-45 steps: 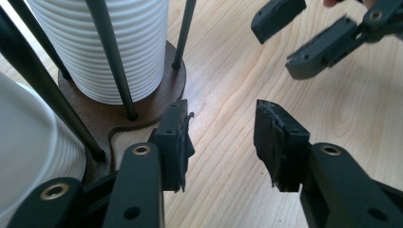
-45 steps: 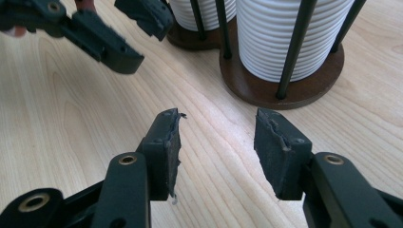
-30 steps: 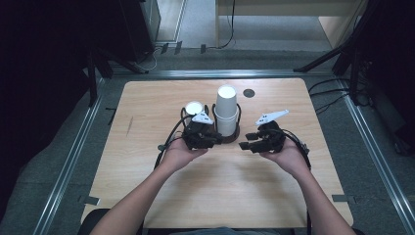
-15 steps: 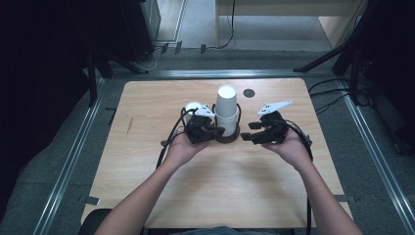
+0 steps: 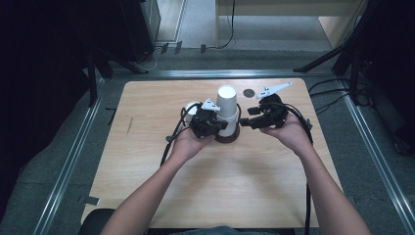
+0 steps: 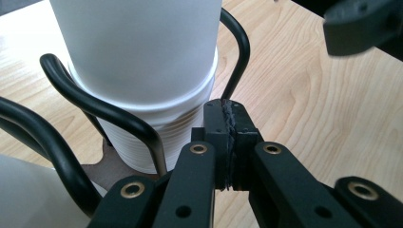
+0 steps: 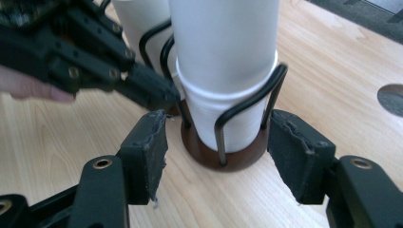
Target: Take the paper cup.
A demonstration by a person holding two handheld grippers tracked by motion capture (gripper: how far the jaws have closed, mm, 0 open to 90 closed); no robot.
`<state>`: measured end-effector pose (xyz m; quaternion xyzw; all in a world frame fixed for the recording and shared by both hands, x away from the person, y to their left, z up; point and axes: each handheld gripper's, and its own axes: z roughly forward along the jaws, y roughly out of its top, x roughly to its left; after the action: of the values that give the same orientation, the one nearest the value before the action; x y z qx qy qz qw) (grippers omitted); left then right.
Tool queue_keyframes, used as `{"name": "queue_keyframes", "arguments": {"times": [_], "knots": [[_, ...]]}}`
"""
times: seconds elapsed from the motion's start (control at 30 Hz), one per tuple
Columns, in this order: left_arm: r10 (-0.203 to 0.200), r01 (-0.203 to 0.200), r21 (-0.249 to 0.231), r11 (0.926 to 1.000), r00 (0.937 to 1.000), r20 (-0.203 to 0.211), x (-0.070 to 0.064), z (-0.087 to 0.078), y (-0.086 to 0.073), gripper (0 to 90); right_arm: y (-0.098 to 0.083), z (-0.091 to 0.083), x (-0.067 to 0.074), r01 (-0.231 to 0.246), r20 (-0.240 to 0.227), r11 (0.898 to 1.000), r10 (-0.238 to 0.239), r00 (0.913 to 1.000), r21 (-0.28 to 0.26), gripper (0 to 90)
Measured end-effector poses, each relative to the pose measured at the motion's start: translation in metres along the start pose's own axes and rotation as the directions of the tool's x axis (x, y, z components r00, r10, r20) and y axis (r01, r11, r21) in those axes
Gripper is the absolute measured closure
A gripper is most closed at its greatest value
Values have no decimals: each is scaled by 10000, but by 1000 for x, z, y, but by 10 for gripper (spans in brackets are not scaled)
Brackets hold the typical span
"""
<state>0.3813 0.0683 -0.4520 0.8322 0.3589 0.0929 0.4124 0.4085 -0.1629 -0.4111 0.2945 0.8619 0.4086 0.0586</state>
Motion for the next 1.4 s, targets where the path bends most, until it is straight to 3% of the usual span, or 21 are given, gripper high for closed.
{"name": "queue_keyframes", "arguments": {"times": [0.2, 0.27, 0.7, 1.03, 1.4], "knots": [[6, -8, -174, 9998, 9999, -116, -2, 4, 0, 892, 21, 0, -3, 162, 114, 9998, -162, 9998, -67, 363], [186, -187, -71, 9998, 9996, -190, -2, 4, 0, 887, 28, 1, -3, 131, 125, 9999, -130, 9998, -47, 359], [-83, 74, -262, 9996, 9994, -324, 7, -2, -4, 864, 70, 14, 5, 563, 352, 9984, -566, 9978, 90, 298], [-51, 42, -266, 9996, 9993, -361, 5, 0, -4, 864, 86, 28, 12, 958, 581, 9938, -990, 9934, 562, 284], [-88, 82, -191, 9998, 9994, -331, 3, 3, -4, 855, 93, 34, 12, 881, 682, 9931, -934, 9933, 769, 312]]}}
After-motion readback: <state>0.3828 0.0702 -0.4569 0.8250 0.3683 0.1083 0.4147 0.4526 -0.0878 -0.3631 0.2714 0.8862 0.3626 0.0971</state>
